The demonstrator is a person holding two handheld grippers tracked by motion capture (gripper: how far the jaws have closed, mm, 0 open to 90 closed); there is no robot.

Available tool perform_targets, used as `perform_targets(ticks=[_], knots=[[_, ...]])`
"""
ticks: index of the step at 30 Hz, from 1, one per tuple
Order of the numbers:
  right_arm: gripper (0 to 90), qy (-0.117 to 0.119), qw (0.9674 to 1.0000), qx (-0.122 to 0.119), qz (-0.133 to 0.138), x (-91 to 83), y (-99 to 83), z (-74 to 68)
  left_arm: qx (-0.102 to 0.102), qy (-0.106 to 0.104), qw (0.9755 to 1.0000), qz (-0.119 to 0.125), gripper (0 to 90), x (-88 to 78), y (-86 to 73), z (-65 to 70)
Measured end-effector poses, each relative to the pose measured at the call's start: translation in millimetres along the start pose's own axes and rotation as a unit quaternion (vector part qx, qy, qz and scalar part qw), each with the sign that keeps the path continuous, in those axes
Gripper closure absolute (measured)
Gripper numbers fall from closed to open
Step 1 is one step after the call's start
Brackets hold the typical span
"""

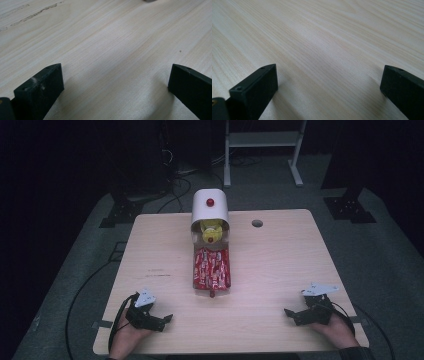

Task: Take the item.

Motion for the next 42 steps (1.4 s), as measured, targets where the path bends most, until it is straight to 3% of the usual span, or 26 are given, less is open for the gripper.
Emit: perform_targets(ticks=[15,42], knots=[[0.3,0.000,1.0000,0.000,0.000,0.0,0.0,-0.1,-0.013,-0.002,0.9999,-0.003,0.0,0.3,4.9,-1.0],[0.3,0.000,1.0000,0.000,0.000,0.0,0.0,-0.1,-0.038,-0.009,0.9983,0.043,0.0,-7.3,34.8,-4.6]])
Point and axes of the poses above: each handheld gripper's, and its own axes: x roughly forward along the jaws, y roughly out of its top, z roughly to its right, the point moved 1 cm from there along x, roughly forward along the jaws, and after that the axes turned 9 degrees about z, right-handed, at the moved point
